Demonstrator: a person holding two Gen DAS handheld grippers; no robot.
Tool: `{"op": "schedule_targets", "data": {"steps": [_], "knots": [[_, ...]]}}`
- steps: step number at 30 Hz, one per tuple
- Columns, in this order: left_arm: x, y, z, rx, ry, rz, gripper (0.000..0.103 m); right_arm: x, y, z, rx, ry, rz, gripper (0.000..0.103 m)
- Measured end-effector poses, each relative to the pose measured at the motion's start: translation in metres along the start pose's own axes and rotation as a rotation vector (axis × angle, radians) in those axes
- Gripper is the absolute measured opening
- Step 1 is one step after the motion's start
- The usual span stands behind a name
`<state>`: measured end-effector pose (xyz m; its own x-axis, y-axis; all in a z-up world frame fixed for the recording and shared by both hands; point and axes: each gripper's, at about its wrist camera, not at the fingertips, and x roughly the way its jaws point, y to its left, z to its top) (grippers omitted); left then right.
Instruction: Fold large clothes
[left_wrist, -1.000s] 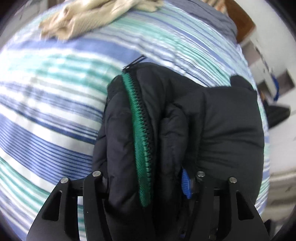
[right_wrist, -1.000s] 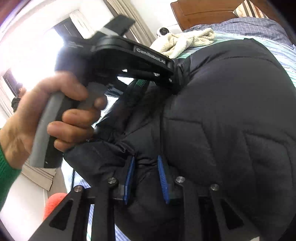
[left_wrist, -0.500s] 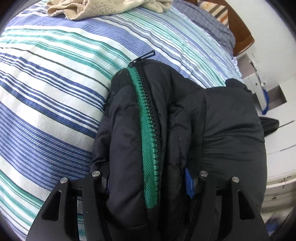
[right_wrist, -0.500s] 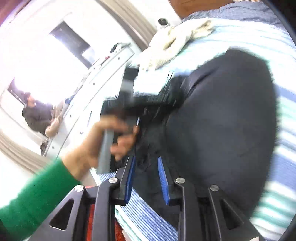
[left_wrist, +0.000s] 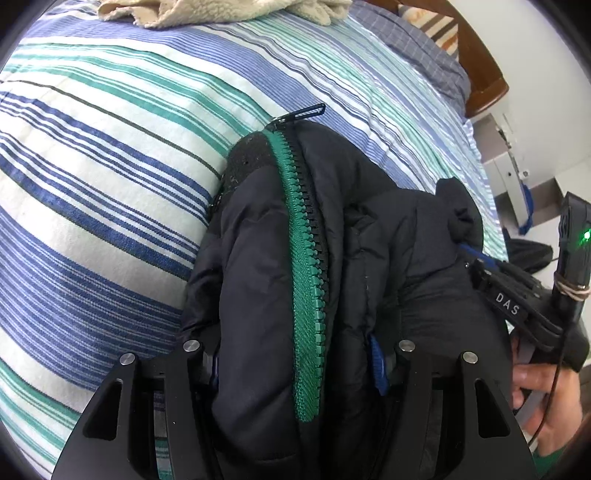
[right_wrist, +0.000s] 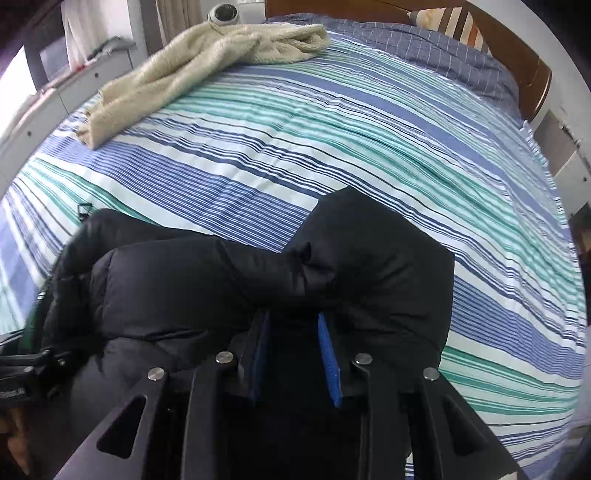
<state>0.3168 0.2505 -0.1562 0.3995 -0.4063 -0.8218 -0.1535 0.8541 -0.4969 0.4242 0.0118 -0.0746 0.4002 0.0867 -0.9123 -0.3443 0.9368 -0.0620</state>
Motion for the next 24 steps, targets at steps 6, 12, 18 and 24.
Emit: {"op": "schedule_targets", "data": {"steps": [6, 12, 18, 24], "knots": [[-0.004, 0.002, 0.000, 0.019, 0.001, -0.003, 0.062, -0.019, -0.001, -0.008, 0.040, -0.095, 0.156, 0.029], [-0.006, 0.006, -0.002, 0.019, -0.004, -0.022, 0.062, -0.117, 0.018, -0.130, -0.050, -0.238, 0.497, 0.029], [-0.006, 0.001, -0.008, 0.044, -0.013, -0.029, 0.066, -0.092, 0.020, -0.213, 0.030, -0.245, 0.428, 0.024], [-0.007, -0.002, -0.009, 0.048, -0.023, 0.000, 0.066, -0.051, 0.036, -0.216, 0.000, -0.291, 0.366, 0.022]]}}
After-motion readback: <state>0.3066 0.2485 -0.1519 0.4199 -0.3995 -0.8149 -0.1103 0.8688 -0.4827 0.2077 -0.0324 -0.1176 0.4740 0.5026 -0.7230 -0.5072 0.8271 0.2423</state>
